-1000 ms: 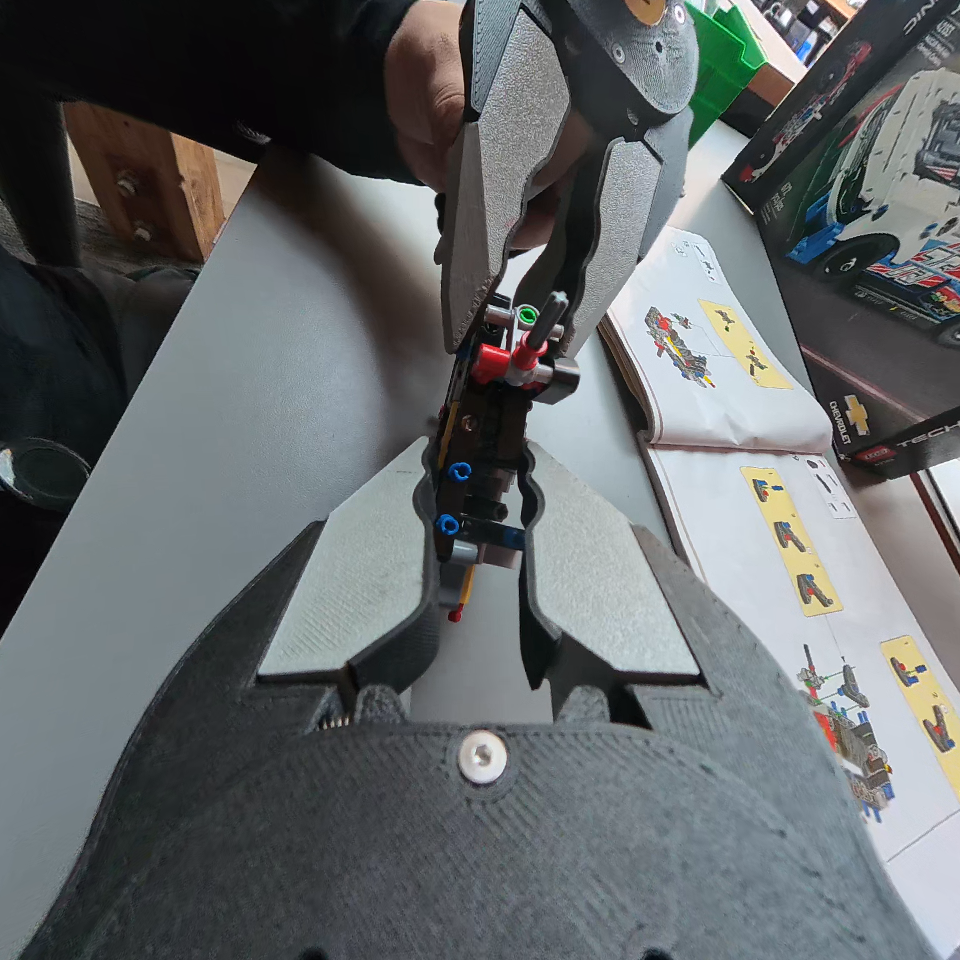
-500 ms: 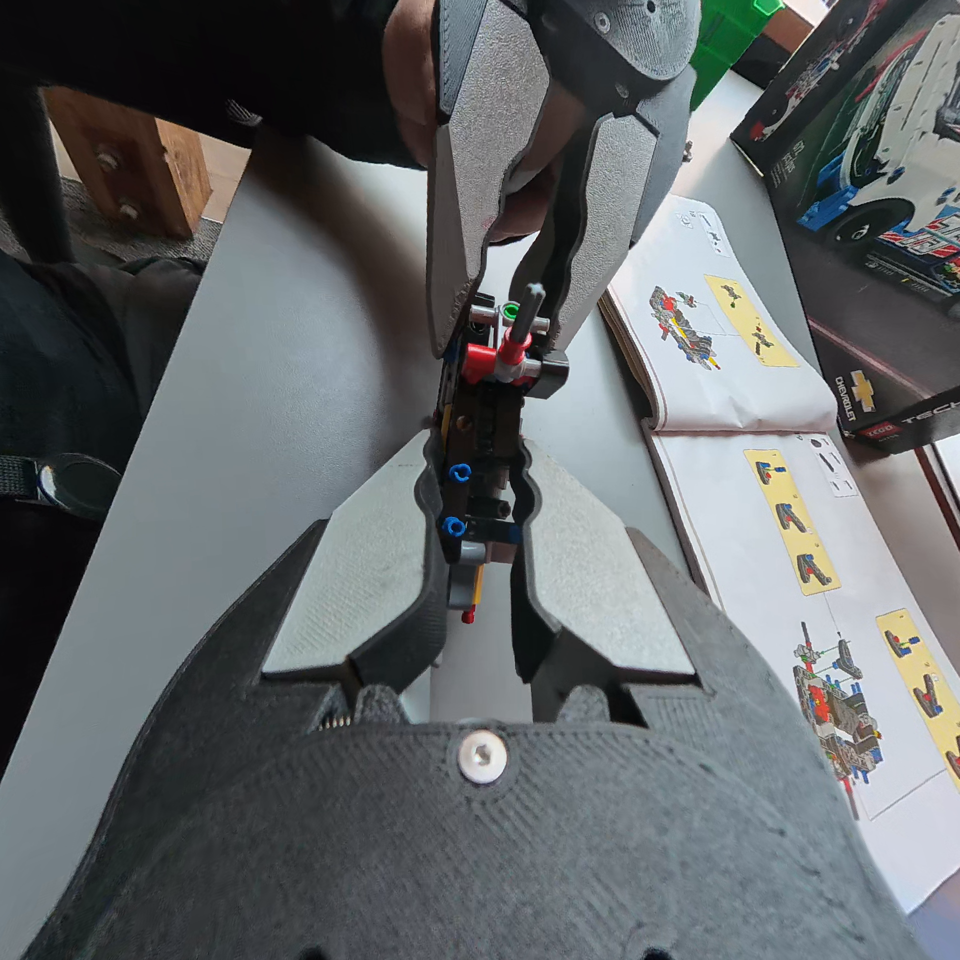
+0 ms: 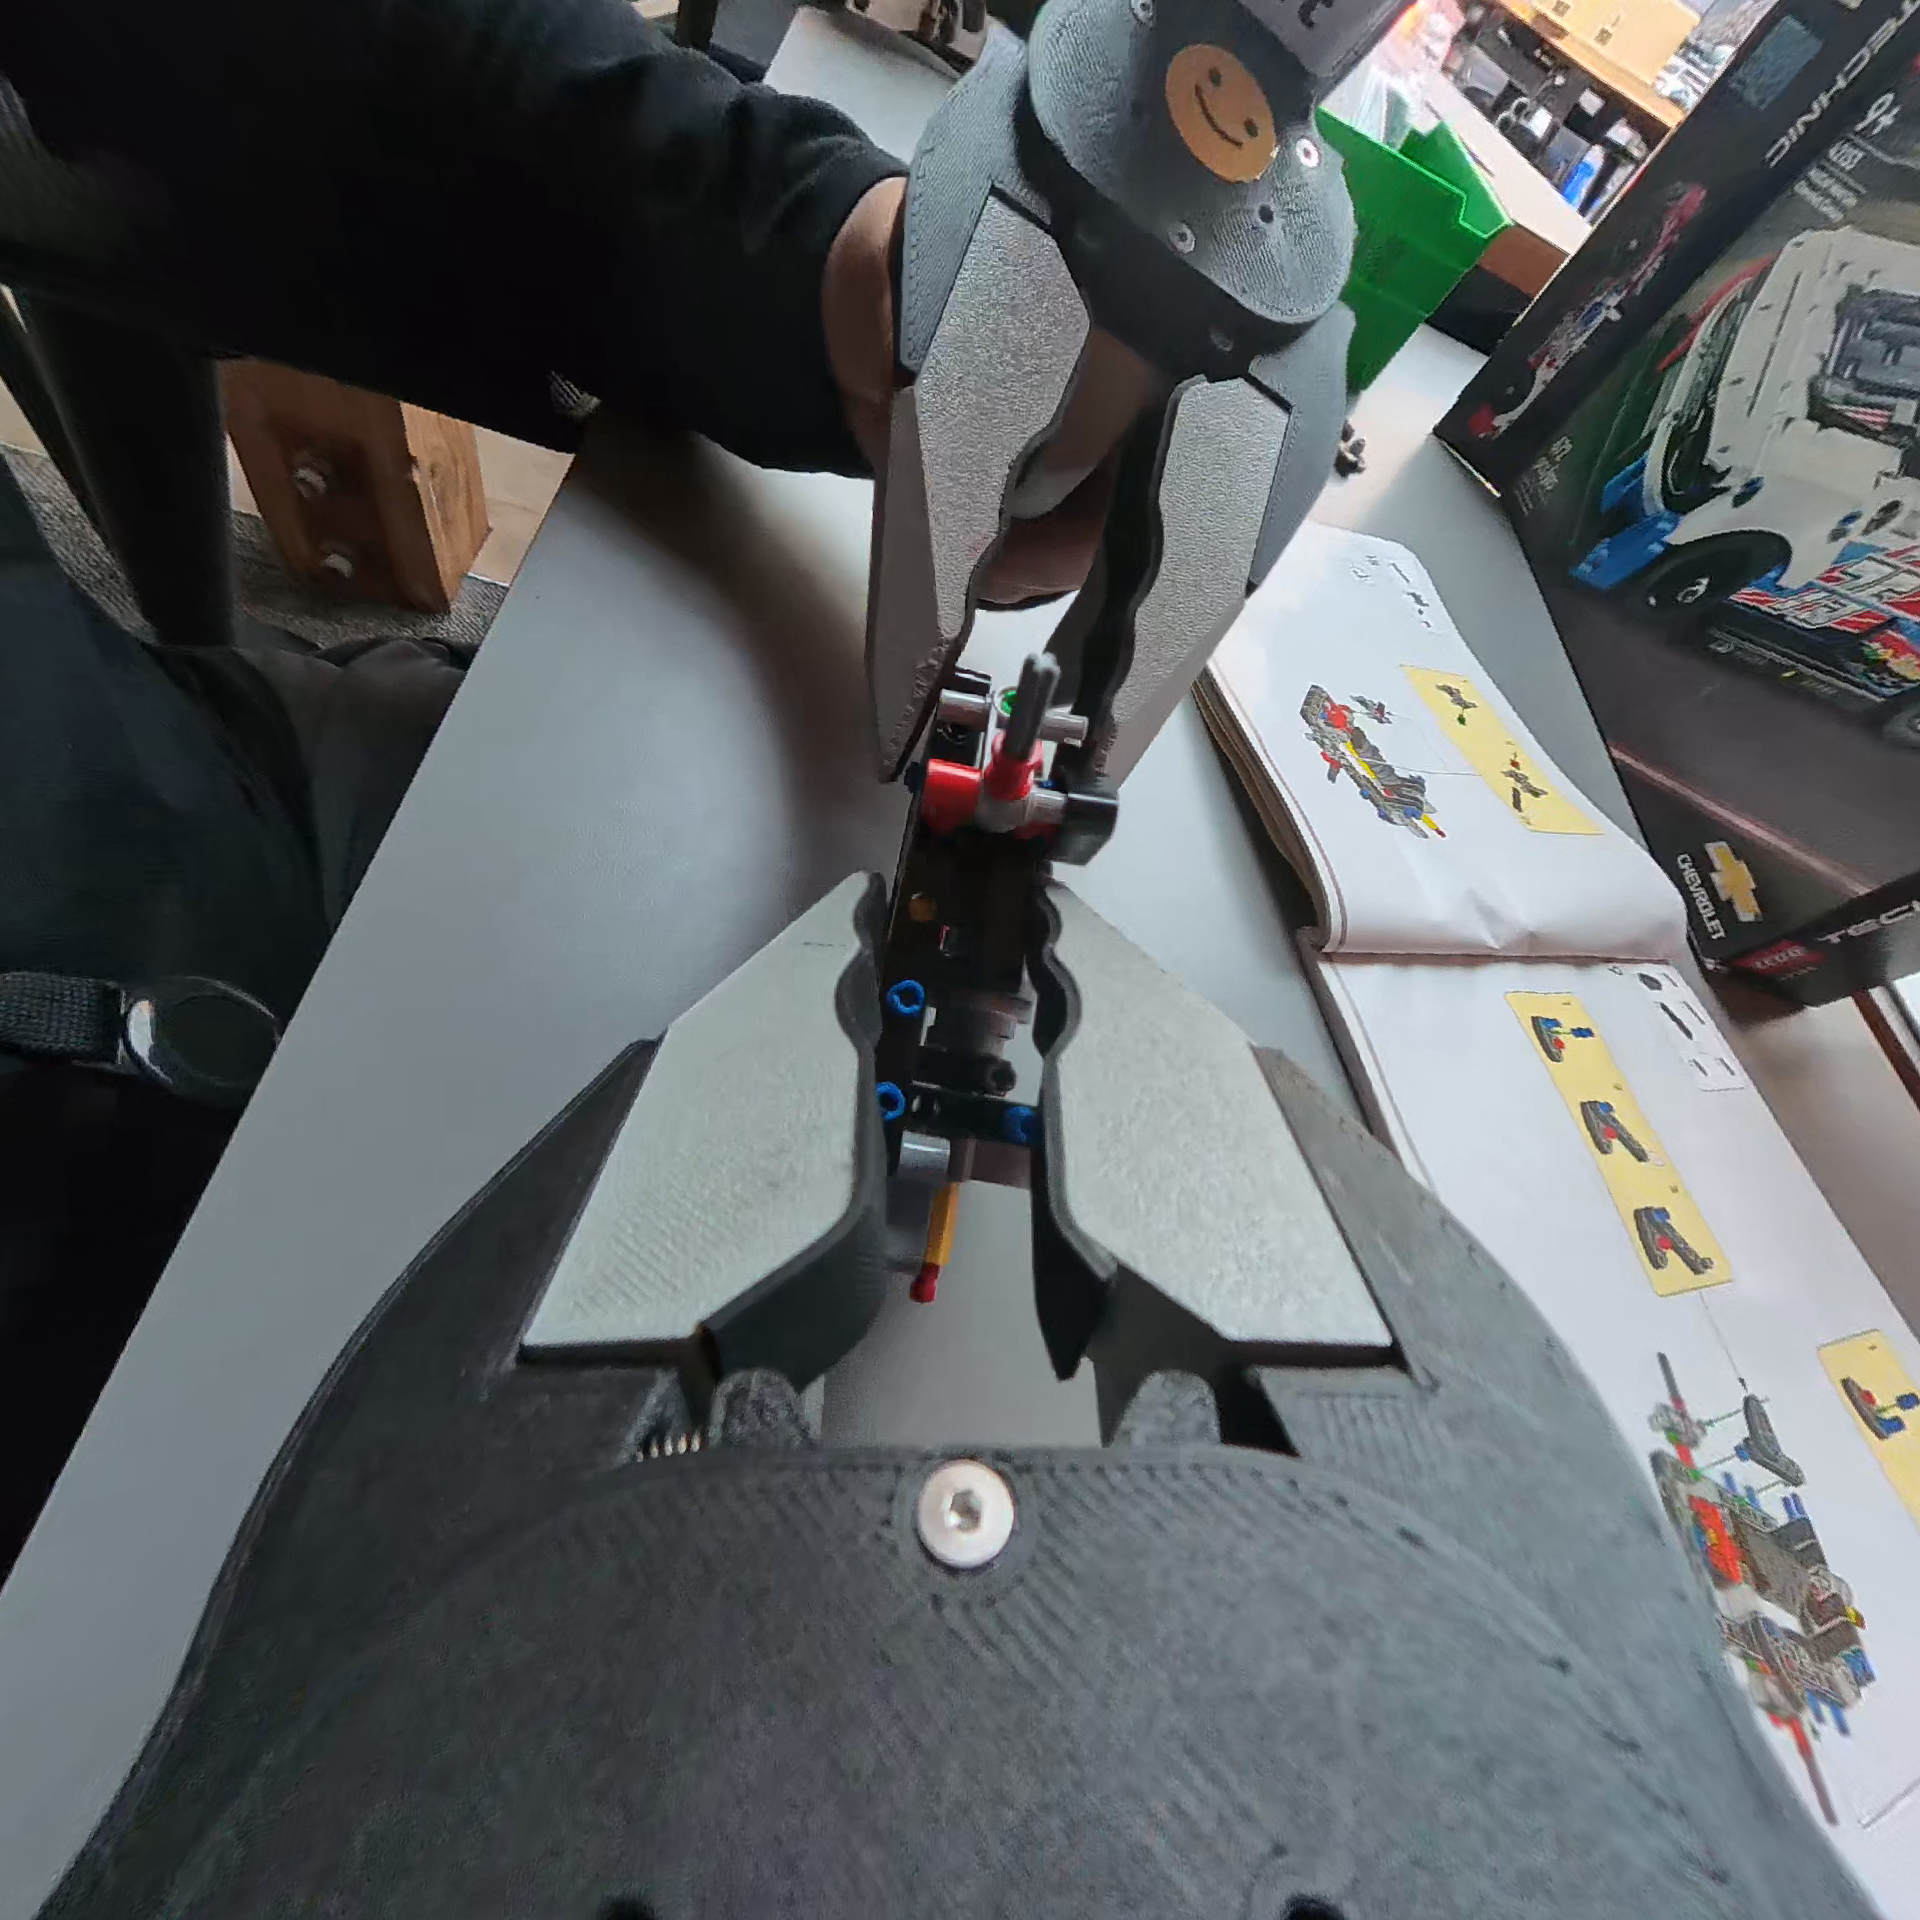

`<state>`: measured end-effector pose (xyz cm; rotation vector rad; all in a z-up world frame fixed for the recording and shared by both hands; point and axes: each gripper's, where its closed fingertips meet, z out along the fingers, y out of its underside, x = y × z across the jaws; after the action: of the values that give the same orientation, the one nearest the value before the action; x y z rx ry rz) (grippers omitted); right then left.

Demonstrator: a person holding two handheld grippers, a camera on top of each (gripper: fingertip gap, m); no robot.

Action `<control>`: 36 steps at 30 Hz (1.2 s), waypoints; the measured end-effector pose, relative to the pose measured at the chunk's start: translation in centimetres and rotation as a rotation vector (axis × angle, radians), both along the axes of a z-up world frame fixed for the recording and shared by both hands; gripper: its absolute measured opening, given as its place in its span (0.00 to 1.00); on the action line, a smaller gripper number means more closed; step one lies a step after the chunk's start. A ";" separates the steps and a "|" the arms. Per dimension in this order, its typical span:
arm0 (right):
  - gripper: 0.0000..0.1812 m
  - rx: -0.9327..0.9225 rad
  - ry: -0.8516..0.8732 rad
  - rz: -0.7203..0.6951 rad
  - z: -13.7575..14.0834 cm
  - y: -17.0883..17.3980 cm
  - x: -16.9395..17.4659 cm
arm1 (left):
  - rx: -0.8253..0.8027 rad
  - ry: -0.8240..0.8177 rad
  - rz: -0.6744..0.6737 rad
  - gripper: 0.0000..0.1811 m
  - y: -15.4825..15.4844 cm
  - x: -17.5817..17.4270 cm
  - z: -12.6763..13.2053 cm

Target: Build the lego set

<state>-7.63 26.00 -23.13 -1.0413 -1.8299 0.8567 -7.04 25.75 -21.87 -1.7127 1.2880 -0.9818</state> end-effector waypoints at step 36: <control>0.18 -0.336 -0.086 -0.046 -1.3 3.9 0.5 | -0.545 -0.193 0.351 0.12 4.8 -1.1 -0.3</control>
<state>-7.10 29.94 -24.44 -1.3423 -1.7606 1.1329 -8.12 30.56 -22.17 -2.0915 0.5900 -1.3189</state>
